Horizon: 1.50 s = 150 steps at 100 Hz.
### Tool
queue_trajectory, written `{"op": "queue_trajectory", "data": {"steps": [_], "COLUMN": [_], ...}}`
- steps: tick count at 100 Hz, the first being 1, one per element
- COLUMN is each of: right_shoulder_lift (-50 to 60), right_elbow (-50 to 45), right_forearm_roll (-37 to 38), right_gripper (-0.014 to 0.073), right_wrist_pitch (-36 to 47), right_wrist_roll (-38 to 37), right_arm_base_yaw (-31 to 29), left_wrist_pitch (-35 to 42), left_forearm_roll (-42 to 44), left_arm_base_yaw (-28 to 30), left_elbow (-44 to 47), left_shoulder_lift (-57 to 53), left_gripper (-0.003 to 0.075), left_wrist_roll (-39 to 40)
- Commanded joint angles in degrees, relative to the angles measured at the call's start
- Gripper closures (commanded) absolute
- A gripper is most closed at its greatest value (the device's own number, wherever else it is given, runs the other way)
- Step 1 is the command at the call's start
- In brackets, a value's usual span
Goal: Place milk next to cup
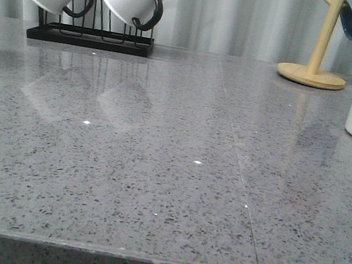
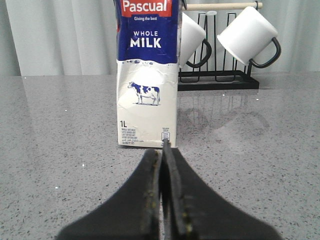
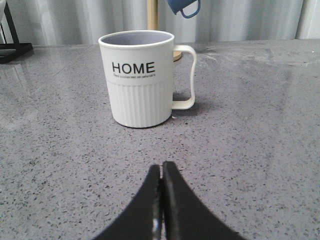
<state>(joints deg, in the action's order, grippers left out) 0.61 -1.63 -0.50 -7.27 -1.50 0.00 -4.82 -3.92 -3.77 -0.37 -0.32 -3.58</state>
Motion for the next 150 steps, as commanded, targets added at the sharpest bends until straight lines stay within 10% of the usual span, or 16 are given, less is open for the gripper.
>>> {"op": "queue_trajectory", "data": {"steps": [1, 74, 114, 150], "right_shoulder_lift": [1.23, 1.23, -2.39, -16.08], "right_elbow": [1.16, 1.75, 17.69, 22.18], "right_forearm_roll": [-0.05, -0.05, -0.05, -0.1], "right_gripper": [0.0659, 0.0659, 0.0659, 0.0655], "right_wrist_pitch": [4.31, 3.61, -22.06, -16.13], "right_wrist_roll": [0.49, 0.49, 0.49, 0.49], "right_arm_base_yaw": [-0.24, -0.24, -0.24, -0.17], "left_wrist_pitch": [4.82, 4.82, 4.82, 4.82], "left_forearm_roll": [-0.19, -0.19, -0.19, -0.19], "left_arm_base_yaw": [-0.49, -0.49, -0.49, -0.49], "left_elbow": [3.25, 3.25, 3.25, 3.25], "left_shoulder_lift": [-1.23, -1.23, -1.23, -1.23], "left_gripper": [0.0741, 0.0741, 0.0741, 0.0741], "left_wrist_roll": [0.16, 0.16, 0.16, 0.16]}}
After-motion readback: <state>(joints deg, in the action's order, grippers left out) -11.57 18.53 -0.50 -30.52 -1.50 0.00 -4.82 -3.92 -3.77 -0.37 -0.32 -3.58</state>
